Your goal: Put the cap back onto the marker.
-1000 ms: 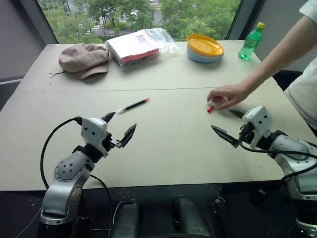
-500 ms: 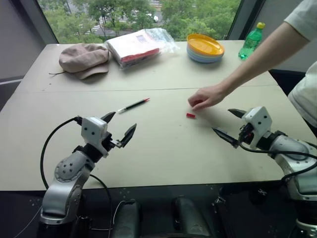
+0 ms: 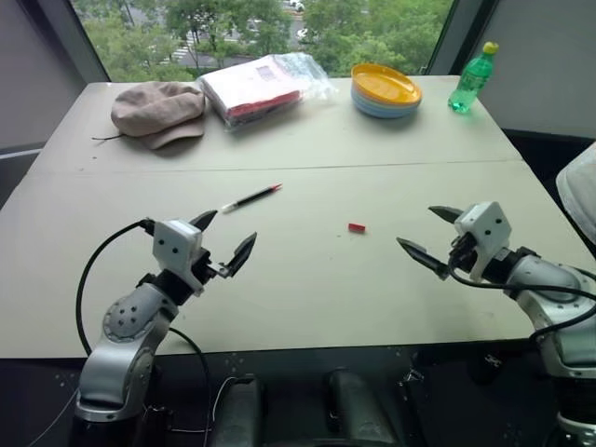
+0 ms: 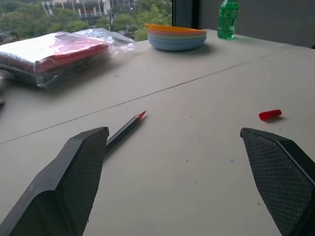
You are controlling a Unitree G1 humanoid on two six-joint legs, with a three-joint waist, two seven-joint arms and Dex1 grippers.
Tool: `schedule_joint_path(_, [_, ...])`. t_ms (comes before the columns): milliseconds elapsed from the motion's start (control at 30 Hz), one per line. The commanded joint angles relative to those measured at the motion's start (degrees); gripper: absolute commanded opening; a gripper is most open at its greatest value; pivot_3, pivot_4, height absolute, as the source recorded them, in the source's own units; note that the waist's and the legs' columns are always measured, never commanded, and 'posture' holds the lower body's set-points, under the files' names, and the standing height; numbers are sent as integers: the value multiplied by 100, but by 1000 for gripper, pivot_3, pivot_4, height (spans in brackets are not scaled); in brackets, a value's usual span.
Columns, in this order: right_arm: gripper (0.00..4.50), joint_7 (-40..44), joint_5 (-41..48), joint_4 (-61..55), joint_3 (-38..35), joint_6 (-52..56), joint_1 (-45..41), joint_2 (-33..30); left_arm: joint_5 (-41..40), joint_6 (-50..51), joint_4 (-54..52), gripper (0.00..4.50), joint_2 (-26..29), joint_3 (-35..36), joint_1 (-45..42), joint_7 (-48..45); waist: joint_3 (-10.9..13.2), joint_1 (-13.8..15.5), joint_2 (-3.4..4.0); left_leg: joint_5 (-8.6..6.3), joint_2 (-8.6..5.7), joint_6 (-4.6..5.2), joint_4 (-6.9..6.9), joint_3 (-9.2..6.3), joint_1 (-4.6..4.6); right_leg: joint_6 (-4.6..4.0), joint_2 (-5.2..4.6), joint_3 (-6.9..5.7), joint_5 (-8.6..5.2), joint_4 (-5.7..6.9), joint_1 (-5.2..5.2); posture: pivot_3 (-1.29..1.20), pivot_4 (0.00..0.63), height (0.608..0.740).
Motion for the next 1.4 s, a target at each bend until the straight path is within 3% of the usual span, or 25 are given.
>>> schedule_joint_path(33, [4455,8,39,-201,-83,-86,-7,-13,-2,-71,-124,4500,32,21,-7,-27,0,0,0,0,0,0,0,0,0,0,0,0,0,0,0,0,150,740])
schedule_joint_path(333, [4455,-12,52,-254,-23,-38,-13,27,-103,2,-51,4500,110,165,-50,-84,0,0,0,0,0,0,0,0,1,0,0,0,0,0,1,0,150,740])
schedule_joint_path(533, [4455,-132,64,-473,111,66,37,215,-779,373,652,4500,829,652,-575,-932,0,-4,0,0,0,0,0,-2,6,0,2,-2,0,6,1,0,150,740])
schedule_joint_path(733, [4455,-313,-14,-584,309,95,13,441,-816,48,2937,4500,1497,384,-1722,-2655,-1,0,2,0,-1,0,0,4,7,-1,1,-1,-1,7,2,0,150,740])
schedule_joint_path(900, [4455,-455,-19,-822,343,148,151,480,-137,-804,5447,4500,1415,-185,-3150,-3615,-1,21,0,0,-2,0,1,2,4,0,1,-4,0,6,2,0,150,740])
schedule_joint_path(1100, [4455,-784,-40,-1317,209,272,637,572,502,-1785,7977,4500,993,-349,-4752,-3703,-1,2,-5,0,-4,1,3,-1,-4,23,0,-7,13,2,1,0,150,740])
schedule_joint_path(1400, [4455,-1124,-136,-1756,38,290,1215,680,1274,-2603,9753,4500,750,-437,-5887,-3330,0,-8,-8,-3,-3,6,2,-1,-5,26,2,-6,12,5,-5,0,150,740])
